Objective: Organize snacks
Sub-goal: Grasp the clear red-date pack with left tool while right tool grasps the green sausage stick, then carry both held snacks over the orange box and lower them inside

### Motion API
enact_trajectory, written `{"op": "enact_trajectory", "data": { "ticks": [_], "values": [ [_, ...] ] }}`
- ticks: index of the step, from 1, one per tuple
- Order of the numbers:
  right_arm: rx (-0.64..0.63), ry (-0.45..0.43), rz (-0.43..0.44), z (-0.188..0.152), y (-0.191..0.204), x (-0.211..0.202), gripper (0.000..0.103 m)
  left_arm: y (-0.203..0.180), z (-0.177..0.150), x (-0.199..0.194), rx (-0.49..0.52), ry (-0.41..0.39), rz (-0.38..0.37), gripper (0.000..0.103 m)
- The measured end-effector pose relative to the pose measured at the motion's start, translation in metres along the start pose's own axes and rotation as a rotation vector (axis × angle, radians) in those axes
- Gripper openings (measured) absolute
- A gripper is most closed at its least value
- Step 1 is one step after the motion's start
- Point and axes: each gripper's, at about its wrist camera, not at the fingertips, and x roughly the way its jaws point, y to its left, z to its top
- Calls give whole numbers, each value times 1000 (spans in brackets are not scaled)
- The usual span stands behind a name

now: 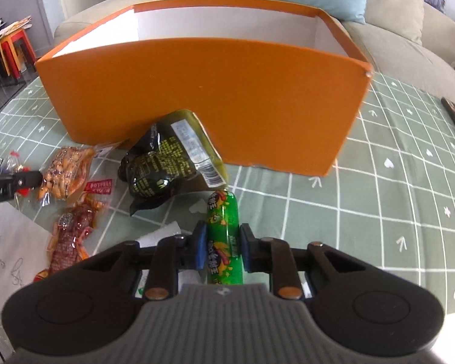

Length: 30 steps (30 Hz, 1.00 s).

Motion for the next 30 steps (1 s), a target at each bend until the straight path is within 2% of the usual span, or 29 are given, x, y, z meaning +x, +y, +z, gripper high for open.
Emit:
{"op": "enact_trajectory", "data": {
  "ticks": [11,17,24,30],
  "values": [
    [16,-46,11,-8,-10,-49,19,-34,2,-43,85,-19,-28,47],
    [33,-102,28,-4,-12,-83,19,-53,18,-71,132,-37,-55,47],
    [24,-182,82,17,-12,-118,19,-63,51,-94,155,-70,-61,47],
    [-24,-230,81,53,-9,-128,19,-72,91,-102,189,-129,-61,47]
  ]
}}
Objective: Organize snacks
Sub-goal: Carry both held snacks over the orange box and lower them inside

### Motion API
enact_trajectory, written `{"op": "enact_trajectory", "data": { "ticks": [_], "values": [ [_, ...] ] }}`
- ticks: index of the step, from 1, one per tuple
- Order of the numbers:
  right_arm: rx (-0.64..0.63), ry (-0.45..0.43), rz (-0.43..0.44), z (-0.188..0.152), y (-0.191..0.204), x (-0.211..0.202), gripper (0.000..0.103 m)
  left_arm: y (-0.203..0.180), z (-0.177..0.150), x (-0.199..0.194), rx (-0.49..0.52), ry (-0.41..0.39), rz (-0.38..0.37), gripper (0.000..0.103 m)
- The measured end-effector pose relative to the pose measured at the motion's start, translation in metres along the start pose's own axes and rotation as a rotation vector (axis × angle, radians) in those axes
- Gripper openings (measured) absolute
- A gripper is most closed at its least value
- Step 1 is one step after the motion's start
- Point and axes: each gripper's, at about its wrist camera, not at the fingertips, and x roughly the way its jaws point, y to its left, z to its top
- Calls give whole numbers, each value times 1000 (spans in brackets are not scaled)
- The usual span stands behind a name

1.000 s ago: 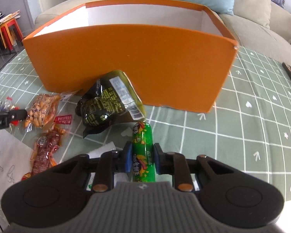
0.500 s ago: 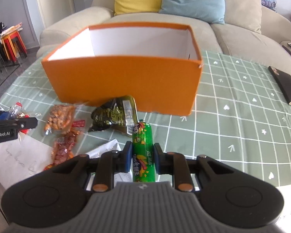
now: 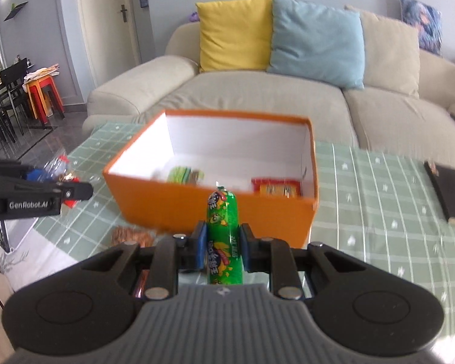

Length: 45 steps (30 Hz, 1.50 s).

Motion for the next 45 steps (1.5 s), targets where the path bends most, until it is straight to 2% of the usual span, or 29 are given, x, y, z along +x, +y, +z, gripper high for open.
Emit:
{"op": "enact_trajectory", "data": {
  "ticks": [7,11,15,28,32,39,45],
  "values": [
    [-79,-58,-29,51,2,14,19,-5,43,13,40,-40,4,47],
    [-80,-62,-22,77,-1,32,19,-8,61,31,38,-19,-15,47],
    [-54,-27,9,93,-5,58,19,-8,70,54,37,25,-46,47],
    [-41,172,61,85,-12,153,19,-6,53,135,91,209,-61,47],
    [-66,224,57,83,-8,173,19,-8,50,149,119,239,-63,47],
    [-80,303,59,82,-1,196,19,-9,47,167,175,301,-22,47],
    [-71,361,66,80,5,211,20,-17,43,168,258,296,-1,50]
  ]
}}
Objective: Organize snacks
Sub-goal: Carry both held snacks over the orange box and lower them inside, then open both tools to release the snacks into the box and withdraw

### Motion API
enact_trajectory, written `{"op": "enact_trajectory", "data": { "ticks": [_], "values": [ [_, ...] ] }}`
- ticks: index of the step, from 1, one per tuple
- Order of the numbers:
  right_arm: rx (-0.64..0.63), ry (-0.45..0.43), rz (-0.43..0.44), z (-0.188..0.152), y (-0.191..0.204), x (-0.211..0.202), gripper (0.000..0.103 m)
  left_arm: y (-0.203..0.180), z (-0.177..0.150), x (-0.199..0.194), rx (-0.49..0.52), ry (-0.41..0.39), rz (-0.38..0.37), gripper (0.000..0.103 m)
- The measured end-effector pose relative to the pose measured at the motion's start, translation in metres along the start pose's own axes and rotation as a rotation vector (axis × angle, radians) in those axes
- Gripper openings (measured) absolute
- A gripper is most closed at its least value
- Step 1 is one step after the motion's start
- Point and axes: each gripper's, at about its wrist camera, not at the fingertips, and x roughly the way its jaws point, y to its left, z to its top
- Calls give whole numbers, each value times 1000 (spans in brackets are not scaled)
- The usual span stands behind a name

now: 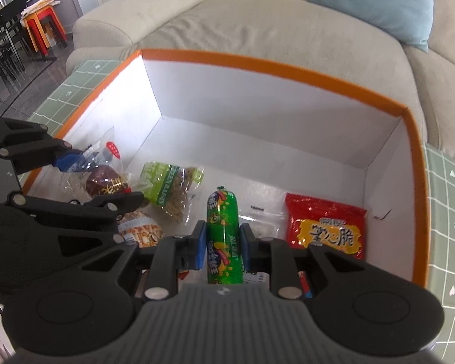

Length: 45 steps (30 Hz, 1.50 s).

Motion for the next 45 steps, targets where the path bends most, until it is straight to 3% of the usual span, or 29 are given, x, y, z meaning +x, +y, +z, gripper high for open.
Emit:
{"op": "enact_trajectory", "data": {
  "ticks": [7,9,16,22,28,33,45],
  "values": [
    [7,43,-11,-2,2,8,20,-2,0,-1,15,-1,32,56],
    [8,50,-12,-3,3,8,20,-2,0,-3,13,-6,43,64],
    [5,21,-20,-2,3,-4,21,-2,-1,-18,21,-36,71,76],
    [6,-20,-47,-3,4,-26,40,-8,-3,-38,72,-62,100,80],
    [12,-73,-59,-8,3,-55,48,-11,-7,-57,76,-77,123,86],
    [17,-145,-83,-16,3,-86,58,-8,-18,-79,2,-136,129,86],
    [73,-365,-161,-70,2,-155,59,2,-56,-145,-199,-324,63,83]
  ]
}}
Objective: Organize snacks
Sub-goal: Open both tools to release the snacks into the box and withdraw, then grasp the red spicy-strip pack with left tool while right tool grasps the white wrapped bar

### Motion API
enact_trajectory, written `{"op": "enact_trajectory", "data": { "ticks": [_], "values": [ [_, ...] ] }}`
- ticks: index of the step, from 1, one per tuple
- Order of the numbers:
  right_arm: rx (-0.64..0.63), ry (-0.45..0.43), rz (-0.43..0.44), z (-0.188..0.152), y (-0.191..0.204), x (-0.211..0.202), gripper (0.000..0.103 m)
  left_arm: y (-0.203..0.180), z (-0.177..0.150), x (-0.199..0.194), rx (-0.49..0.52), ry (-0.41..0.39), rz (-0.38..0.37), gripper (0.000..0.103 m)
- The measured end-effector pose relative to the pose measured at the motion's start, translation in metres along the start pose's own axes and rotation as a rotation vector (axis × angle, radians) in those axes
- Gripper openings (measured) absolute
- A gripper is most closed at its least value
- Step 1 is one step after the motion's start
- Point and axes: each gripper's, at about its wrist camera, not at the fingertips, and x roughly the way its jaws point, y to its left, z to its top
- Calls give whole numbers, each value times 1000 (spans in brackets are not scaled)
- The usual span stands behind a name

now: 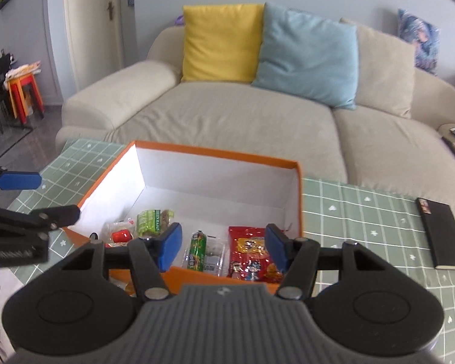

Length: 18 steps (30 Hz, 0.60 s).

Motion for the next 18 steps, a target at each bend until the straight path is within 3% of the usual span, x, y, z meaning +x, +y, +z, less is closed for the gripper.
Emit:
{"op": "enact_trajectory", "data": {
  "ticks": [7,14,16,18],
  "values": [
    [-2,-76,-30,-39,1,-40,61,2,-24,-29,-65,-57,-29,80],
    [25,-82,-36,-91,11,-58,61,-1,-64,-32,-130,19,-118,64],
    [34,-68,-28,-104,13,-60,61,-3,-76,-31,-144,52,-144,54],
    [48,-54,-22,-117,13,-61,61,-6,-89,-31,-152,76,-167,50]
  ]
}}
